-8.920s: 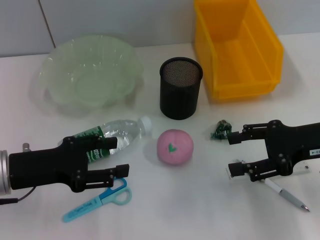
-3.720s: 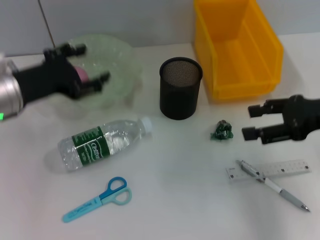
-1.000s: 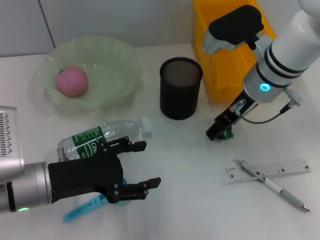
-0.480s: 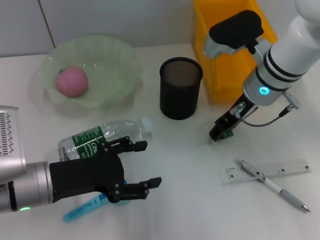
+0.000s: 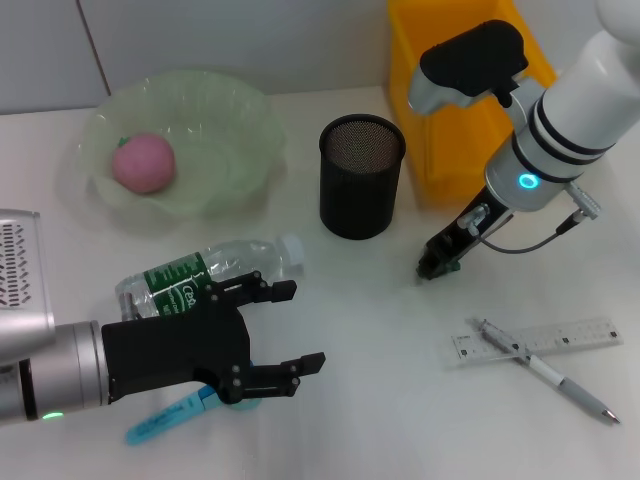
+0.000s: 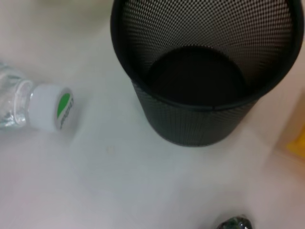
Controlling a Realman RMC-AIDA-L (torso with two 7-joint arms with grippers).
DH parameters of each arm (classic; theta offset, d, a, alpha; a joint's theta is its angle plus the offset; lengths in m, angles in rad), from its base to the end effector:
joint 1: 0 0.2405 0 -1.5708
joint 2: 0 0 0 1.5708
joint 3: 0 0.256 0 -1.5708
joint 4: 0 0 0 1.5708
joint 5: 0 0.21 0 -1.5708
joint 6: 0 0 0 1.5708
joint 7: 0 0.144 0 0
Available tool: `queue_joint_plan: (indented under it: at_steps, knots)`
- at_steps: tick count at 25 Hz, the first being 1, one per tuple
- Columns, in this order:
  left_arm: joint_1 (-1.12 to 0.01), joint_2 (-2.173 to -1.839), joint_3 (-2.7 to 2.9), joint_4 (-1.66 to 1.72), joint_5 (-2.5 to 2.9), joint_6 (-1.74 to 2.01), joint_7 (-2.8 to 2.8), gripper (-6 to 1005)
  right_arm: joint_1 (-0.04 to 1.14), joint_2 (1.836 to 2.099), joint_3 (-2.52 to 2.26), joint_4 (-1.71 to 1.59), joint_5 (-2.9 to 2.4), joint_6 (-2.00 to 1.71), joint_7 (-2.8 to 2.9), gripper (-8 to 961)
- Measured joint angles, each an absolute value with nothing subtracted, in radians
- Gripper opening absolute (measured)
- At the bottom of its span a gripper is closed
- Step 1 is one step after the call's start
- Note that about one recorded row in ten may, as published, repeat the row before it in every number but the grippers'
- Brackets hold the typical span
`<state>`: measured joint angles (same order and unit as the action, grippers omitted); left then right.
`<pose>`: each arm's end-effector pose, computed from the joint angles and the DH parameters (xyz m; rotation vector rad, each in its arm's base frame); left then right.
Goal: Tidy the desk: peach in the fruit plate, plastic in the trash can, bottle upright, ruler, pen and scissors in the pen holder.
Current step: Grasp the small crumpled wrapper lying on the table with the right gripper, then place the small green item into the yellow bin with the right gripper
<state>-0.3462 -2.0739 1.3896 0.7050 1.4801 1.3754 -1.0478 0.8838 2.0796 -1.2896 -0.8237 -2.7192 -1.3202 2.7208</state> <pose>-0.2408 0.2853 -0.0617 -2.8415 -0.1570 -0.7385 0.1951 0.4050 -0.0363 -2.3905 1.1850 -0.5682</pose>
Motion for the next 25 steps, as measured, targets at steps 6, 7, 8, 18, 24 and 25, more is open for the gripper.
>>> queue_joint_plan:
  at_steps: [6, 7, 8, 18, 24, 25]
  knots:
    - [-0.347, -2.073, 1.389, 0.704, 1.48, 1.376, -1.048, 832, 0.836, 2.08, -1.268, -0.952, -2.717, -1.372, 2.725, 427]
    - [-0.347, -2.073, 1.386, 0.704, 1.48, 1.378, -1.048, 832, 0.825, 2.08, -1.258, -0.988, -2.717, -1.39, 2.725, 418]
    - [-0.347, -2.073, 1.386, 0.704, 1.48, 1.377, -1.048, 832, 0.816, 2.079, -1.249, -1.017, -2.717, -1.406, 2.725, 408]
    - [-0.349, -2.073, 1.389, 0.704, 1.48, 1.378, -1.048, 832, 0.722, 2.073, -1.103, -1.388, -2.746, -1.55, 2.73, 305]
    - [-0.35, -2.074, 1.39, 0.704, 1.48, 1.381, -1.048, 832, 0.748, 2.059, -1.036, -1.364, -2.83, -1.46, 2.724, 294]
    - [-0.35, -2.074, 1.39, 0.704, 1.48, 1.382, -1.049, 832, 0.758, 2.056, -1.036, -1.339, -2.832, -1.435, 2.724, 292]
